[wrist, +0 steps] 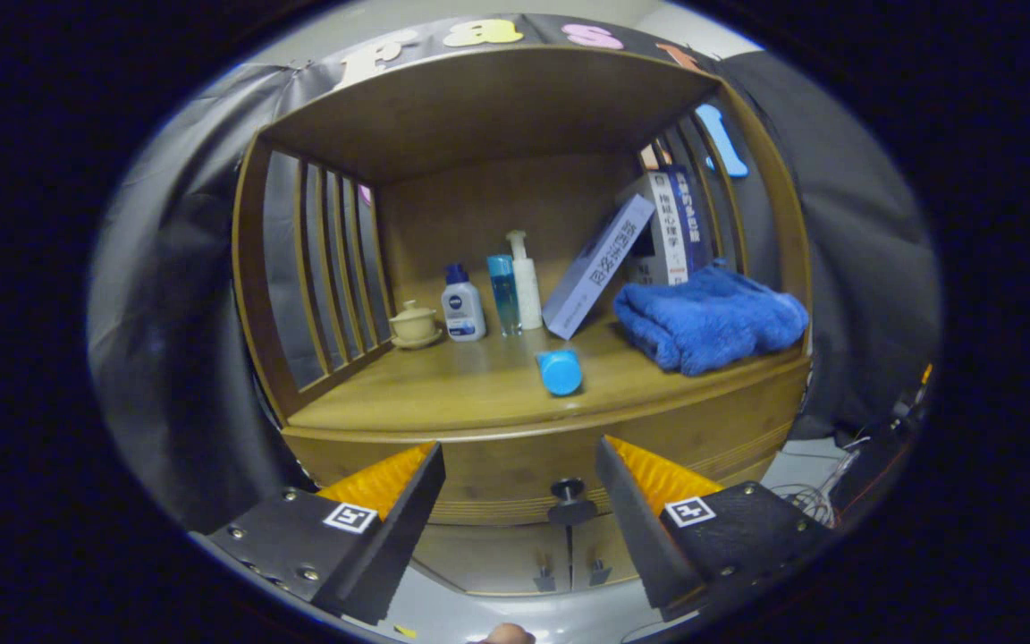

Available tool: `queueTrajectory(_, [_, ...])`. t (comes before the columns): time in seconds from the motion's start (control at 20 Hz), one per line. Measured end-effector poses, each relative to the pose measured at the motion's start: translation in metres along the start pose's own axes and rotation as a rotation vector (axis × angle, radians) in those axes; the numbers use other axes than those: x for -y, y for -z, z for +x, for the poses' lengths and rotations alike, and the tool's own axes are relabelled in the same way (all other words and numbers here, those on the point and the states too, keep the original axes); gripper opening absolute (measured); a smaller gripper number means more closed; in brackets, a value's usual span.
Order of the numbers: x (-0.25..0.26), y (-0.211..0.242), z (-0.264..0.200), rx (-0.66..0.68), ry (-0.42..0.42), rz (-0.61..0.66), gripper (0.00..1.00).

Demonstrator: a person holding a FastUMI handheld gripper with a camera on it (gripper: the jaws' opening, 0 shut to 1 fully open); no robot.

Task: Pull open the drawer, take out the items inside it, and place them on the countertop above the cabinet.

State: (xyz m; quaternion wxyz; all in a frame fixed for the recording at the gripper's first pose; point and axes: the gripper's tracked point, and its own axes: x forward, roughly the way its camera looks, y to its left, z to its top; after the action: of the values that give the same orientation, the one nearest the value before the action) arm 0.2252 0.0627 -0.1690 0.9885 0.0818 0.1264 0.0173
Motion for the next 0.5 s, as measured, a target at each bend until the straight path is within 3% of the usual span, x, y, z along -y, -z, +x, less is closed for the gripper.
queueTrajectory(0.5, [0.063,-0.138,-0.092,0.229,0.185,-0.128,1.0])
